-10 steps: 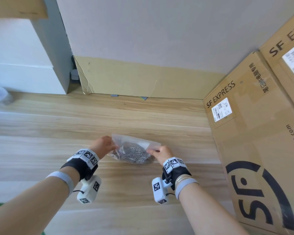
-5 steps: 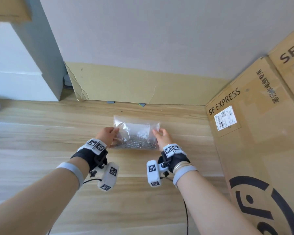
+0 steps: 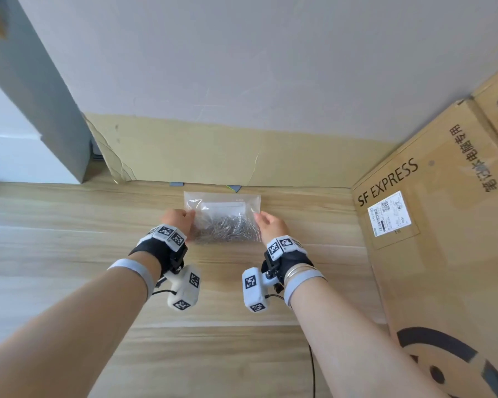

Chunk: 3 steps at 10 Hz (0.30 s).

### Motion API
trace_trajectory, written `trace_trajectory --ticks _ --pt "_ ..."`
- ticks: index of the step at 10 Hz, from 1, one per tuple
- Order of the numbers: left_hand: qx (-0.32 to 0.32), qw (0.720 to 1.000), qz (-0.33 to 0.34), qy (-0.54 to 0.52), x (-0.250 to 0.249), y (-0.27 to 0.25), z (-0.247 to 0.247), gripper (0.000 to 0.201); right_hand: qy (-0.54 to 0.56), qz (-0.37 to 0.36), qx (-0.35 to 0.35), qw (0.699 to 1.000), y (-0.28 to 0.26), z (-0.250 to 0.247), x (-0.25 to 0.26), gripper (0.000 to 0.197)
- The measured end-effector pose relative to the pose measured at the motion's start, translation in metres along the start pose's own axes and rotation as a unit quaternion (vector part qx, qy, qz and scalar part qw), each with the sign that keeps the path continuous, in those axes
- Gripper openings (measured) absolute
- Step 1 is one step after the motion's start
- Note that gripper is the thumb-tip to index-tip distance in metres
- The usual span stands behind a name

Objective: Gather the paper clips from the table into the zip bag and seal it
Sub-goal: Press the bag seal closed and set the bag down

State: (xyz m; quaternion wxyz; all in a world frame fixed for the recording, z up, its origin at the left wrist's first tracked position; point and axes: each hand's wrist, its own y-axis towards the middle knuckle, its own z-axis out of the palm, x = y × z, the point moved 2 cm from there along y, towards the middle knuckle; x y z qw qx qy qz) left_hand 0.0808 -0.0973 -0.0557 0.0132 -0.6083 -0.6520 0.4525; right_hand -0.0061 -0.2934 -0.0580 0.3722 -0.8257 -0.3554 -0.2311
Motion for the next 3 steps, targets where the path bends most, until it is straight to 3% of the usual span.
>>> trace_trajectory --ticks 1,2,3 --pt "-0.054 0.993 0.027 0.106 -0.009 -0.012 -0.001 0.038 -0.004 0.006 0.002 1.0 -0.003 -0.001 0.002 0.046" --pt "-0.118 0.991 0.009 0.061 -0.008 -0.017 -0.007 0.038 -0.014 -0.008 -0.036 0.999 -0.003 -0.007 0.005 0.041" --pt "-0.12 0.993 0.009 -0.005 -0.012 -0.025 -0.013 0.039 0.025 -0.021 -0.056 0.998 -0.007 -0.016 0.01 0.034"
